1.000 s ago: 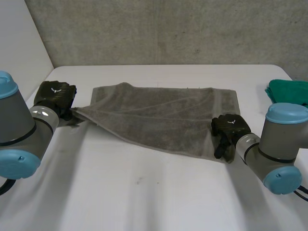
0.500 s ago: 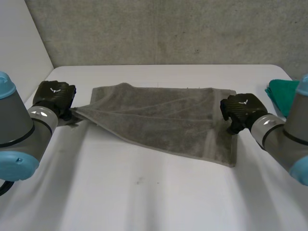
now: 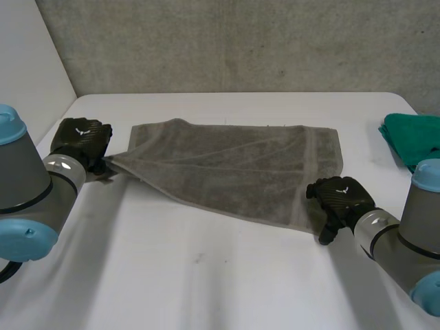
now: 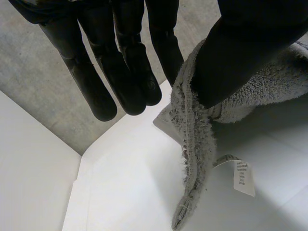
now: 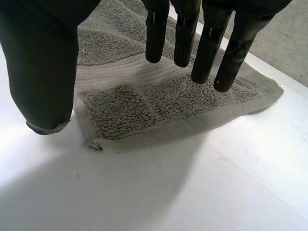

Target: Fold the laundry.

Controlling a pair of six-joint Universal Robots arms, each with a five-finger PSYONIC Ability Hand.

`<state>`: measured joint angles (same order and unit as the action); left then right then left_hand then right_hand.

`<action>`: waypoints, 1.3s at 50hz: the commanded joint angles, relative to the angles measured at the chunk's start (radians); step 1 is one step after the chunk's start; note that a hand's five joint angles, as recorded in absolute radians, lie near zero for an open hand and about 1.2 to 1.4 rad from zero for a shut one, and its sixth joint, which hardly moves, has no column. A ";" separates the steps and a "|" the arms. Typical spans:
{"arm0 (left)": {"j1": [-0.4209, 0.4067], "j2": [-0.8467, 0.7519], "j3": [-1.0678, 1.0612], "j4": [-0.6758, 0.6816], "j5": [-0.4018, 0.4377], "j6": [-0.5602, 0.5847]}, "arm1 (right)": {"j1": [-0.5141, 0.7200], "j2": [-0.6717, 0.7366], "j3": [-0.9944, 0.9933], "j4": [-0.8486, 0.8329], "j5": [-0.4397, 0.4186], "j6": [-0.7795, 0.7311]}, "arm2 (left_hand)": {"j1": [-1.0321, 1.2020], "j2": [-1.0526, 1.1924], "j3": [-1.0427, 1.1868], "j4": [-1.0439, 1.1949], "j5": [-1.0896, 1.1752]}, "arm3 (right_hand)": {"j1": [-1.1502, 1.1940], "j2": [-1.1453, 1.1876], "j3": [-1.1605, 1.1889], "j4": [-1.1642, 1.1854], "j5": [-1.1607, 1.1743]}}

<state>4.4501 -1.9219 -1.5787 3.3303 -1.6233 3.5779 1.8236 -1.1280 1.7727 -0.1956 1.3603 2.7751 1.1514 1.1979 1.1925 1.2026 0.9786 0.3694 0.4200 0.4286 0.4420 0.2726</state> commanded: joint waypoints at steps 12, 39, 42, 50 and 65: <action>0.000 -0.006 -0.001 0.006 0.000 -0.001 | 0.003 0.091 -0.062 -0.039 0.005 -0.015 | 0.245 0.198 0.204 0.194 0.243 | 0.312 0.261 0.252 0.239 0.234; 0.000 -0.005 -0.006 0.006 0.000 -0.001 | 0.013 0.189 -0.205 -0.048 0.013 -0.020 | 0.245 0.198 0.204 0.194 0.243 | 0.388 0.337 0.329 0.315 0.310; 0.000 -0.005 -0.006 0.006 0.000 -0.001 | 0.013 0.201 -0.226 -0.048 0.016 -0.020 | 0.245 0.198 0.204 0.194 0.243 | 0.394 0.343 0.335 0.321 0.316; 0.000 -0.005 -0.006 0.006 0.000 -0.001 | 0.013 0.229 -0.271 -0.044 0.013 -0.020 | 0.245 0.198 0.204 0.194 0.243 | 0.622 0.571 0.563 0.549 0.544; -0.003 0.070 -0.041 -0.008 -0.001 0.009 | 0.000 -0.038 -0.246 0.135 -0.003 -0.129 | 0.245 0.198 0.204 0.194 0.243 | 1.027 0.976 0.968 0.954 0.949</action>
<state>4.4482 -1.9123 -1.5918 3.3358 -1.6244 3.5784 1.8290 -0.9711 1.5072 -0.2029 1.3698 2.7016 1.1514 1.1979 1.1925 1.2027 0.9786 0.9917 1.1761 1.1728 1.1876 0.9846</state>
